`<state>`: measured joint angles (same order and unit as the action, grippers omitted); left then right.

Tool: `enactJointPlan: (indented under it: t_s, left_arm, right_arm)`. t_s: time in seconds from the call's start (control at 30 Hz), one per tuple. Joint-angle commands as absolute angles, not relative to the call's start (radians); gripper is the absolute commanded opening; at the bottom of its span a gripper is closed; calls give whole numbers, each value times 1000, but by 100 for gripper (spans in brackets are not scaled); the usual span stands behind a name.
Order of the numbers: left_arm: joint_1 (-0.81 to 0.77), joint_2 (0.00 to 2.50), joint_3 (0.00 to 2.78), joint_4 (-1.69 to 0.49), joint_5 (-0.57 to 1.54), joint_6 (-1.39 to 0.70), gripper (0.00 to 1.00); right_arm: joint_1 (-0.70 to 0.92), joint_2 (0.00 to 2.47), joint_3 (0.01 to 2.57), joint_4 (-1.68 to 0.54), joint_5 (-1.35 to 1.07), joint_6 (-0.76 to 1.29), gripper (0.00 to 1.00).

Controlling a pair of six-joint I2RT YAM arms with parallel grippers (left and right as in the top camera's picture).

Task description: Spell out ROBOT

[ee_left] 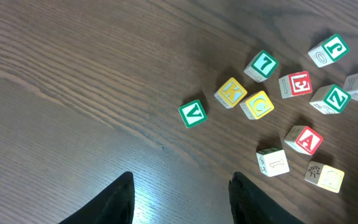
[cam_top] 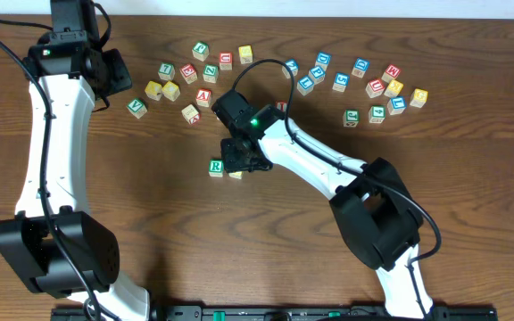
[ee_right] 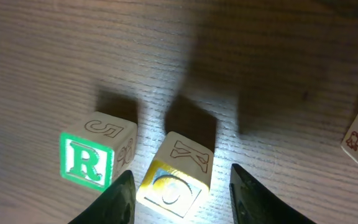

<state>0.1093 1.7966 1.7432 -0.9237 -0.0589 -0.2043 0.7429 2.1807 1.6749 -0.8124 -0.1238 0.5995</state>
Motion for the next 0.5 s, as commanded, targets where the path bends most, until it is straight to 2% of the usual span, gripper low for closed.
enactJointPlan:
  t_s: [0.0,0.47]
  left_arm:
    - [111,1784,1735,-926,-68,-187,49]
    - [111,1784,1735,-926,-68,-187,48]
  right_arm:
    - [748,2201,1671,-811,-126,613,40]
    - [734,2201,1672,-811,-104,613,26]
